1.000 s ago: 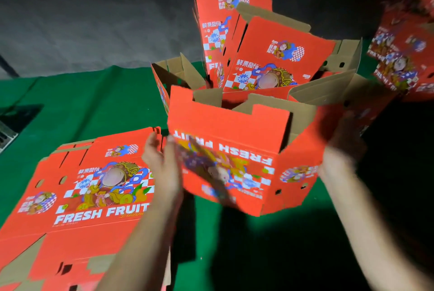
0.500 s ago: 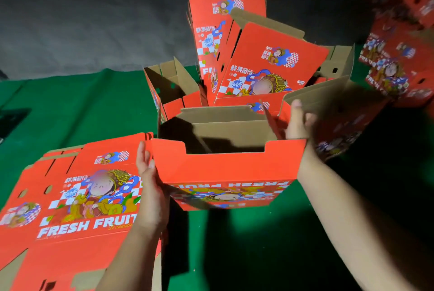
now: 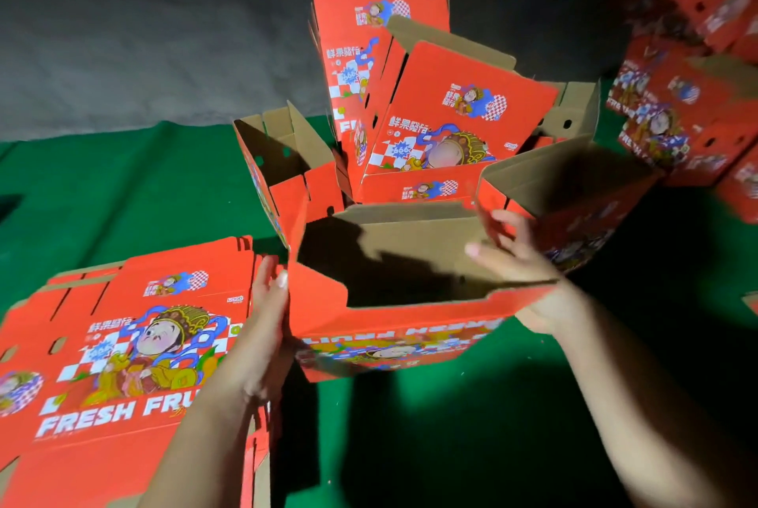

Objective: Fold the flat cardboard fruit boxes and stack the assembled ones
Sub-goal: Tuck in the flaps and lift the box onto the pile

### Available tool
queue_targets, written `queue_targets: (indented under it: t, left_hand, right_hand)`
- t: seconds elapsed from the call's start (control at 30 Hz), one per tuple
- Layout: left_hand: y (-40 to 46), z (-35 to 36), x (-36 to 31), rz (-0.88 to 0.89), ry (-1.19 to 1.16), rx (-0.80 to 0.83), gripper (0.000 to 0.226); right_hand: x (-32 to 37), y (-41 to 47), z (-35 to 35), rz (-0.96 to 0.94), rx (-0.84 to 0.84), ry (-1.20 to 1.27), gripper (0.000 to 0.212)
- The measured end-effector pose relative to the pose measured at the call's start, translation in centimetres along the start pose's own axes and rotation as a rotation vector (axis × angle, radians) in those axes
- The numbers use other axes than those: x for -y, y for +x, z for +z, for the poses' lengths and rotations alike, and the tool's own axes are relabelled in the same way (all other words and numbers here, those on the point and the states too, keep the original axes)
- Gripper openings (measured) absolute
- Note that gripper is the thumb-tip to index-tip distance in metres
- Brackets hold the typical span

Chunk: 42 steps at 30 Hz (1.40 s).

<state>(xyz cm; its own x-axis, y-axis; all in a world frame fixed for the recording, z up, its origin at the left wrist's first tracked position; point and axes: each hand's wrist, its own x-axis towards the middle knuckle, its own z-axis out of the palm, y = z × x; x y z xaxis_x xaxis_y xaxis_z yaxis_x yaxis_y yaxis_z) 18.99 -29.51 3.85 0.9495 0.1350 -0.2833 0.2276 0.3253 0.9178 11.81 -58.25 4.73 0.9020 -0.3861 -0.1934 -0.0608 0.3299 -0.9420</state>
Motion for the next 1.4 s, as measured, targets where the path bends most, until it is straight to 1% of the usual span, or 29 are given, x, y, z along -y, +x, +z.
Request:
queue_targets:
  t: [0.03,0.07,0.1,0.13,0.17,0.23,0.27,0.3,0.37,0.4,0.47,0.5,0.57,0.63,0.67,0.7,0.77,0.83,0.87,0.93,1.03,1.1,1.13,1.17,1.23,1.3,1.33,1.37,1.4]
  left_hand:
    - [0.2,-0.3,-0.2,0.002,0.043,-0.004,0.058]
    - [0.2,-1.3,-0.2,0.019,0.124,0.048,0.045]
    - [-0.2,-2.4,0.0,0.027,0.136,0.109,0.039]
    - [-0.3,-3.5,0.1,0.018,0.165,0.187,0.045]
    - [-0.8,-4.6,0.1,0.017,0.184,0.239,0.059]
    - [-1.2,-5.8,-0.6,0.097,0.258,0.252,0.086]
    - [-1.0,-6.1,-1.1,0.184,0.310,0.227,0.086]
    - [-0.9,-5.8,-1.4,0.240,0.335,0.217,0.076]
    - [-1.2,-4.9,-1.6,0.299,0.334,0.214,0.041]
    - [-1.6,-4.2,-1.6,0.253,0.292,0.269,0.035]
    - [-2.3,-3.5,-1.0,0.116,0.172,0.434,0.046]
    - [-2.6,-2.9,-1.3,0.078,0.199,0.457,0.051]
    - [-2.3,-2.0,-2.4,0.056,0.323,0.387,0.054]
    - [-1.6,-2.8,-3.6,0.099,0.406,0.380,0.062]
    - [-1.7,-3.5,-4.0,0.150,0.473,0.378,0.064]
    - [-1.8,-3.8,-4.1,0.209,0.550,0.328,0.057]
    - [-3.2,-3.6,-3.9,0.274,0.659,0.253,0.046]
    - [-4.3,-2.7,-3.9,0.331,0.832,0.293,0.030]
    - [-4.7,-3.4,-3.4,0.416,0.897,0.305,0.028]
    - [-3.9,-3.9,-2.2,0.594,1.027,0.153,0.048]
    - [-3.2,-2.4,-1.2,0.618,1.153,-0.071,0.067]
    - [-3.4,-1.7,-1.1,0.643,1.186,-0.083,0.070]
    - [-3.3,-1.6,-1.2,0.665,1.197,-0.076,0.070]
    - [-3.1,-1.5,-1.4,0.688,1.210,-0.063,0.070]
    - [-2.9,-1.1,-1.5,0.731,1.269,-0.046,0.070]
    - [-2.9,-0.8,-1.4,0.793,1.319,-0.046,0.068]
    - [-2.9,-0.8,-1.2,0.821,1.337,-0.045,0.068]
    - [-2.8,-0.8,-1.0,0.841,1.347,-0.043,0.068]
    - [-2.7,-1.0,-0.9,0.855,1.348,-0.042,0.070]
  right_hand:
    - [-0.6,0.3,0.0,0.015,-0.071,0.057,0.044]
    - [-0.9,0.3,0.2,-0.006,-0.162,0.106,0.049]
    - [-1.2,0.2,0.6,0.012,-0.249,0.135,0.053]
    - [-1.5,0.4,0.9,-0.003,-0.308,0.121,0.054]
    - [-1.8,0.5,0.9,-0.030,-0.355,0.058,0.054]
    - [-2.0,0.3,0.3,-0.141,-0.408,-0.263,0.072]
    - [-1.7,-0.1,-0.1,-0.232,-0.412,-0.432,0.081]
    - [-1.8,0.1,-0.6,-0.334,-0.396,-0.545,0.081]
    - [-2.1,-0.3,-0.8,-0.461,-0.254,-0.544,0.055]
    - [-2.2,-0.6,-0.8,-0.471,-0.172,-0.496,0.042]
    - [-2.8,-0.4,-1.7,-0.397,-0.115,-0.425,0.040]
    - [-2.9,-0.3,-2.1,-0.304,-0.131,-0.421,0.042]
    - [-2.9,-0.5,-2.6,-0.122,-0.172,-0.377,0.043]
    - [-2.3,-1.0,-2.2,-0.119,-0.175,-0.239,0.047]
    - [-1.9,-1.4,-1.7,-0.107,-0.194,-0.182,0.057]
    - [-1.6,-1.7,-1.4,-0.094,-0.216,-0.154,0.069]
    - [-1.7,-2.4,-1.2,-0.082,-0.246,-0.174,0.079]
    - [-2.0,-3.0,-1.6,-0.133,-0.211,-0.335,0.077]
    - [-2.1,-3.3,-1.7,-0.167,-0.200,-0.439,0.065]
    - [-1.8,-3.5,-1.3,-0.226,-0.246,-0.645,0.044]
    - [-1.4,-2.6,-0.9,-0.256,-0.305,-0.871,0.043]
    - [-1.0,-2.4,-0.4,-0.201,-0.309,-0.984,0.066]
    - [-0.5,-2.7,0.1,-0.217,-0.325,-1.103,0.076]
    - [0.1,-3.2,0.6,-0.302,-0.347,-1.263,0.084]
    - [0.7,-4.4,2.1,-0.600,-0.343,-1.474,0.090]
    - [0.3,-5.0,3.7,-0.892,-0.206,-1.520,0.075]
    - [0.1,-5.0,4.4,-0.971,-0.092,-1.558,0.066]
    - [-0.1,-4.6,4.9,-0.938,0.019,-1.591,0.062]
    - [-0.2,-4.0,5.2,-0.802,0.092,-1.605,0.066]
